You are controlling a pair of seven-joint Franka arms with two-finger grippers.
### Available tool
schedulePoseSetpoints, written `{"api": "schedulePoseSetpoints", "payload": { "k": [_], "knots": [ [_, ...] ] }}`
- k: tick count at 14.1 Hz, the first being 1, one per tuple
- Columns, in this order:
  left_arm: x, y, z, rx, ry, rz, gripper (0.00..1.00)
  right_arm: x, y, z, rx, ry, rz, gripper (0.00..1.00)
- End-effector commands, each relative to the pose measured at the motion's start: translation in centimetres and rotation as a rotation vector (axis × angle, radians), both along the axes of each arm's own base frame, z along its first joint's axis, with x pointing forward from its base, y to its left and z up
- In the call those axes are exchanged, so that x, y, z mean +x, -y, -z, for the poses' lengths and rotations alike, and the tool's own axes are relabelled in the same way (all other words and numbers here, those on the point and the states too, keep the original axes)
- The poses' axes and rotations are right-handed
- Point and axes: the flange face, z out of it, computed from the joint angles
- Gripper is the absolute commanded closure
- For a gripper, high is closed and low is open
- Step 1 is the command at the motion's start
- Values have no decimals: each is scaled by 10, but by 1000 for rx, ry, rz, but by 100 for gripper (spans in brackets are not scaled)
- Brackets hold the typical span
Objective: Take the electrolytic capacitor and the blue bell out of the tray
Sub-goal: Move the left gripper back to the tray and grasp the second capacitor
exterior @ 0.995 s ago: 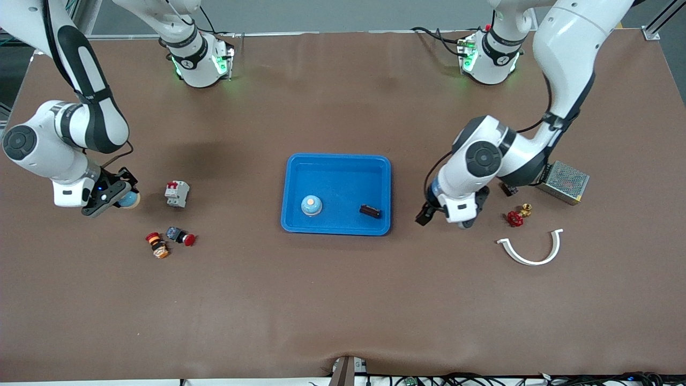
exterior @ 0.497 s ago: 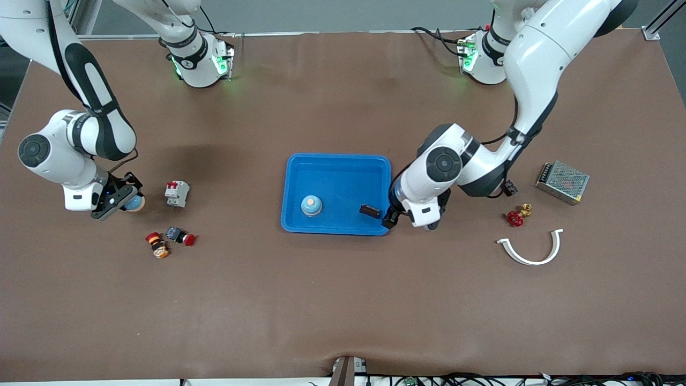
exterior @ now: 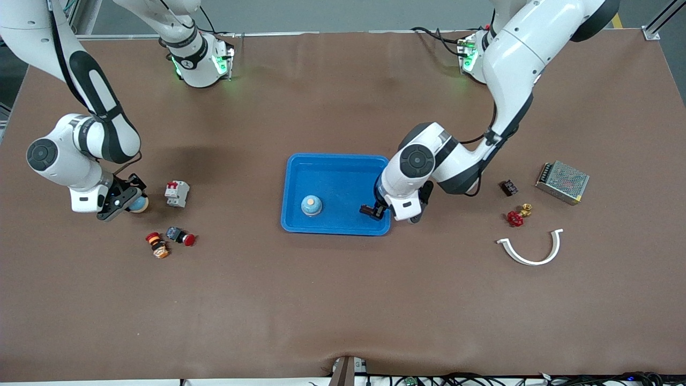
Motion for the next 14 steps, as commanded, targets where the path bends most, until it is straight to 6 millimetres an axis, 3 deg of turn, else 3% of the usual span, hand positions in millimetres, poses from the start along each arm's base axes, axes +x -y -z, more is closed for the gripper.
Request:
{"api": "schedulePoseSetpoints", "payload": {
  "k": [1, 4, 5, 6, 7, 8, 12, 13, 14],
  "knots": [
    [7, 15, 6, -5, -1, -41, 30, -2, 5, 4, 18, 6, -3, 60],
    [12, 21, 14, -4, 9, -73, 32, -3, 3, 8, 27, 0, 7, 59],
    [11, 24, 17, -2, 23, -76, 33, -3, 3, 8, 27, 0, 7, 54],
    [10, 25, 24, 3, 29, -87, 33, -3, 3, 8, 28, 2, 11, 39],
    [10, 26, 28, 6, 30, -94, 35, -2, 3, 7, 34, 4, 21, 13],
    [10, 27, 32, 6, 29, -98, 35, -2, 2, 8, 42, 2, 33, 0],
    [5, 32, 43, 4, 25, -99, 45, 5, -9, -3, 80, -43, 41, 0],
    [4, 32, 45, 5, 23, -95, 51, 14, -16, -19, 120, -74, 58, 0],
    [3, 32, 46, 6, 22, -92, 64, 22, -23, -39, 153, -107, 67, 0]
  ]
}}
